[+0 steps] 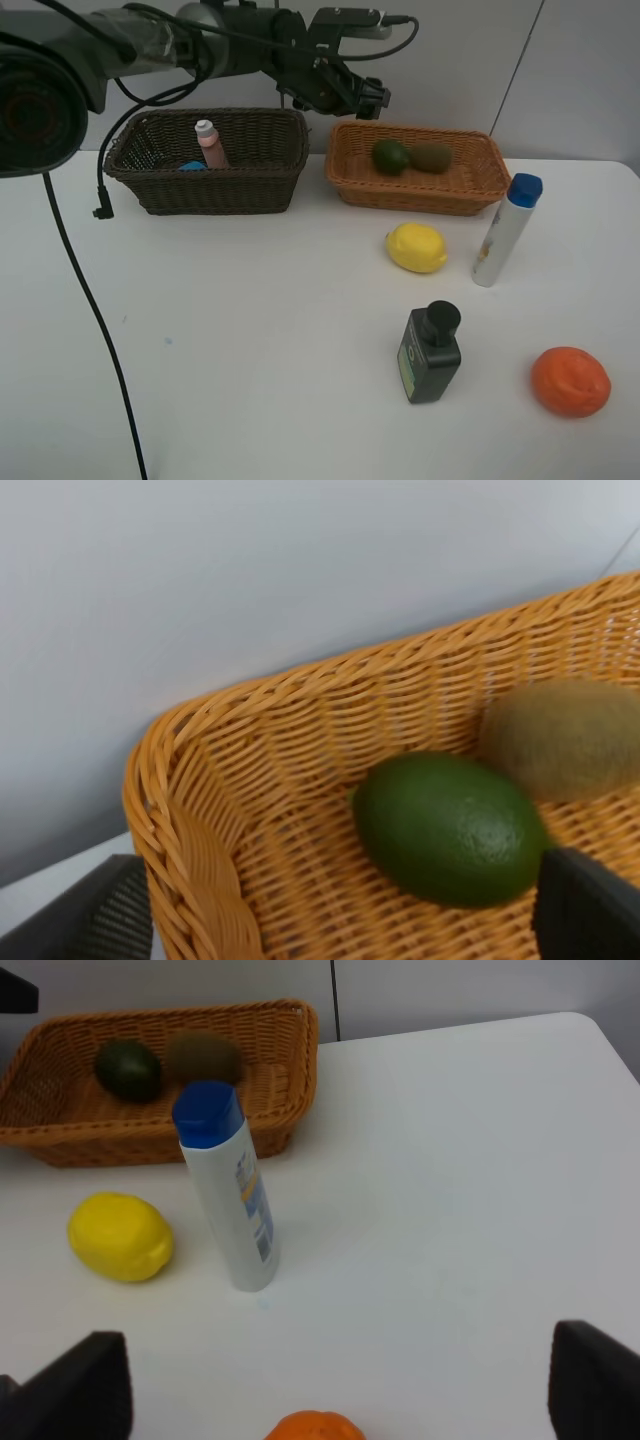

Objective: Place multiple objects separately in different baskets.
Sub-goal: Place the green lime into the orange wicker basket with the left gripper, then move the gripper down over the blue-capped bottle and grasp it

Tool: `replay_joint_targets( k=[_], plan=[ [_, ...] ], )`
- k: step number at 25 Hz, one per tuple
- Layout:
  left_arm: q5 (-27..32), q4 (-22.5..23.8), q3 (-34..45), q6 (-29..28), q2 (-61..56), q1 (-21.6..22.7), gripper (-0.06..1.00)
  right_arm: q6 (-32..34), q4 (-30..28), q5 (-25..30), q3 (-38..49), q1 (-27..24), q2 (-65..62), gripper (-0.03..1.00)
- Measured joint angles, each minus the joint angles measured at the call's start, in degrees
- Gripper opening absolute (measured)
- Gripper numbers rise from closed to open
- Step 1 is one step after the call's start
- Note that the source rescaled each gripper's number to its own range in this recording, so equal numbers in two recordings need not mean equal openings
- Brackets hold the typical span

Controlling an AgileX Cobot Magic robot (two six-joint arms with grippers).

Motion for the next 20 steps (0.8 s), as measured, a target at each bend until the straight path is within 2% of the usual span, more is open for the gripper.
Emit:
replay_joint_targets(
  k=[2, 5, 8, 10, 11, 16, 20],
  plan=[
    [5.34, 0.00, -2.53, 0.00, -0.95, 0.00, 1.00, 0.00, 0.00, 0.00, 0.00, 0.00, 0.00, 0.98],
    [17.39, 0.00, -7.74, 0.00, -3.45, 0.00, 1.00, 0.00, 0.00, 0.00, 0.00, 0.00, 0.00, 0.98],
    [33.81, 0.74, -13.84, -0.05, -5.21, 0.00, 1.00, 0.00, 0.00, 0.00, 0.00, 0.00, 0.00, 0.98],
    [43.19, 2.33, -16.60, 0.27, -5.55, 0.00, 1.00, 0.00, 0.00, 0.00, 0.00, 0.00, 0.00, 0.98],
    [45.88, 3.77, -17.42, 0.33, -5.60, 0.00, 1.00, 0.00, 0.00, 0.00, 0.00, 0.00, 0.00, 0.98],
    [48.01, 7.08, -15.08, -0.17, -7.61, 0.32, 1.00, 0.00, 0.00, 0.00, 0.00, 0.00, 0.00, 0.98],
    [48.01, 7.07, -6.71, -1.77, -13.56, 2.77, 1.00, 0.00, 0.00, 0.00, 0.00, 0.00, 0.00, 0.98]
  ],
)
